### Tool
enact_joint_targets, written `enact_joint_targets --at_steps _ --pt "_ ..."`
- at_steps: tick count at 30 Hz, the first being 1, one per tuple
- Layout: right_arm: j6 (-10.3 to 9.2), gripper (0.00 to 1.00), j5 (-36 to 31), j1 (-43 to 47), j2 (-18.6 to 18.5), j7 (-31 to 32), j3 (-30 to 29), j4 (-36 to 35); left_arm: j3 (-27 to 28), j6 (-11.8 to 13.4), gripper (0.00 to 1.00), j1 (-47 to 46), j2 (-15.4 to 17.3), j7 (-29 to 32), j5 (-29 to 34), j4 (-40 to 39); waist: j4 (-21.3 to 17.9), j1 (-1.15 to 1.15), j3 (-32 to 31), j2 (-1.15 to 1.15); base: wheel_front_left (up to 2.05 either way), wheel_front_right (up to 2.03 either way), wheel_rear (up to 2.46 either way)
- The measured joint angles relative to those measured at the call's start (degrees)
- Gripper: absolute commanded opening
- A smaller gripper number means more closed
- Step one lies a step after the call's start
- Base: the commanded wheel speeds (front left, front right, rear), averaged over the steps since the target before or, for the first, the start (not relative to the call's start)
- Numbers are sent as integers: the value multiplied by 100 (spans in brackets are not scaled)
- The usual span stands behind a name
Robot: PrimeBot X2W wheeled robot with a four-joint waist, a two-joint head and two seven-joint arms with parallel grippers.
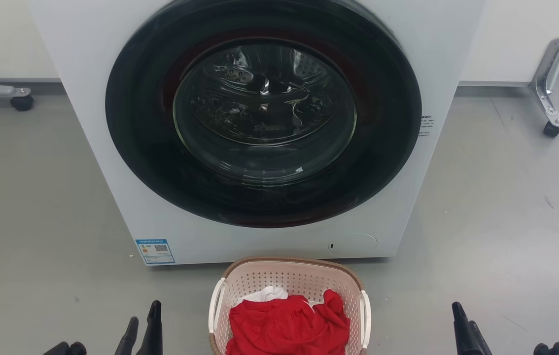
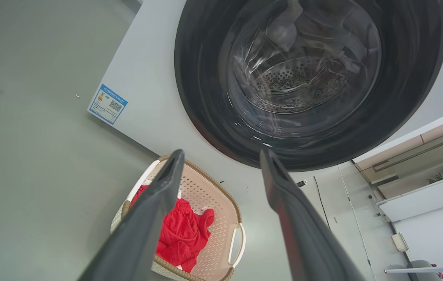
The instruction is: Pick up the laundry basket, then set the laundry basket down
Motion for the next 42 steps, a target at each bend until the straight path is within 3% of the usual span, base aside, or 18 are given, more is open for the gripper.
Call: enact_joint_targets --at_steps 16,42 --pt "-243 100 -1567 5 -25 -353 481 -71 -399 256 100 1 151 -354 1793 -143 0 0 34 0 0 0 0" --pt "-598 100 -3608 51 -22 -883 1088 -132 -853 609 100 23 189 -900 4031 -193 8 0 90 0 0 0 0"
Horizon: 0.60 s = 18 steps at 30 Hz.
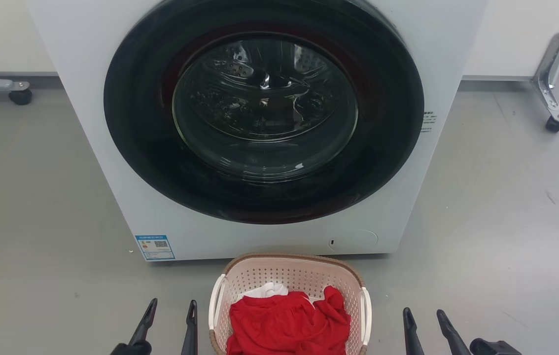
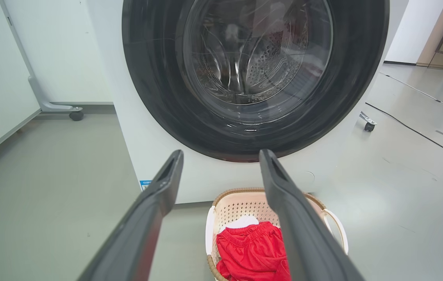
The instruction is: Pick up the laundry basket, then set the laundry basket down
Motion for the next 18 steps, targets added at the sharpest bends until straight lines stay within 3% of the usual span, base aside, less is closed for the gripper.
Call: enact_joint_targets --at_steps 13,18 --pt "-198 100 -1022 144 0 -274 292 -29 -75 197 100 168 -64 -260 773 -1 11 0 -63 0 0 0 0" --pt "-198 100 -1038 155 2 -274 305 -35 -71 197 100 249 -68 -260 797 1 14 0 -94 0 0 0 0"
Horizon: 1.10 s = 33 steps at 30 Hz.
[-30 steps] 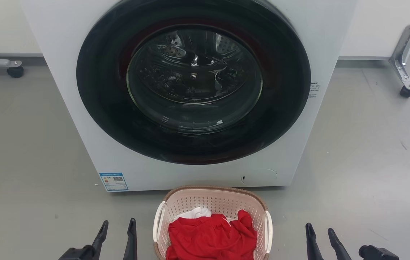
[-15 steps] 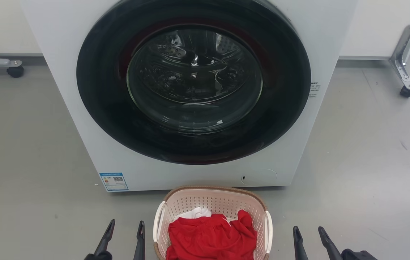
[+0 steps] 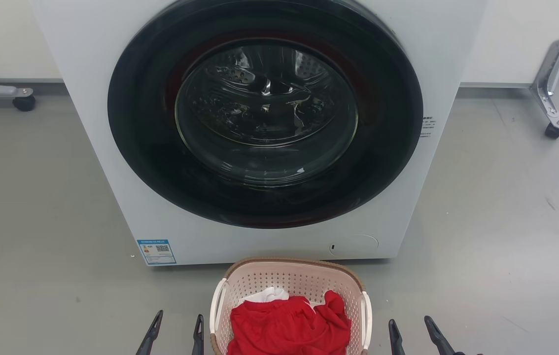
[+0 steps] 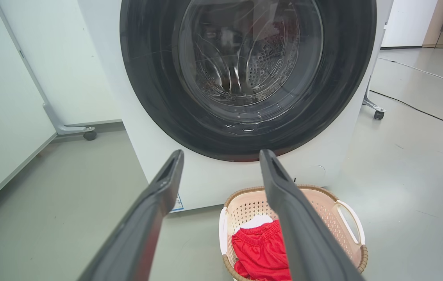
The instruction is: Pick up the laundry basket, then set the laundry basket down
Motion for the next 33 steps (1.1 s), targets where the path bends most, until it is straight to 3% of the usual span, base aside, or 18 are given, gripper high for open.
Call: enact_joint_targets --at_steps 33 --pt "0 100 -26 91 9 0 -43 -52 120 -4 100 36 -29 0 0 -3 3 0 77 0 0 0 0"
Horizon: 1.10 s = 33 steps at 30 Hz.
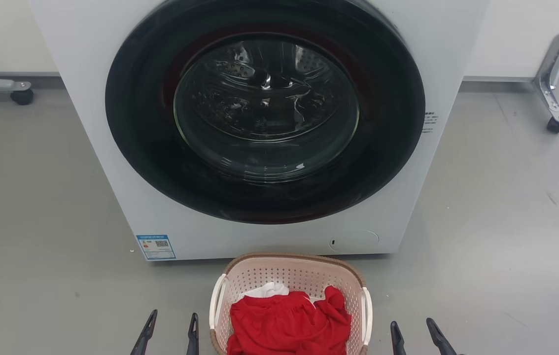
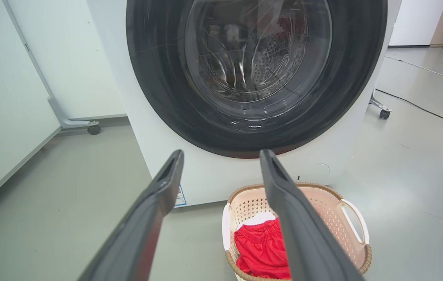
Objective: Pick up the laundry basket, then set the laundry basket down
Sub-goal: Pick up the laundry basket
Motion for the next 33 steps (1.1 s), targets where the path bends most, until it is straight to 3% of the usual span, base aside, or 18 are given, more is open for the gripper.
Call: enact_joint_targets --at_steps 16,33 --pt "12 100 1 -272 7 -1 -122 -27 91 -53 100 -224 3 -1 0 1 -61 0 542 0 0 0 0" --pt "171 100 1 -1716 1 -2 -293 705 180 -214 100 -1604 32 -18 97 592 -186 1 1778 0 0 0 0"
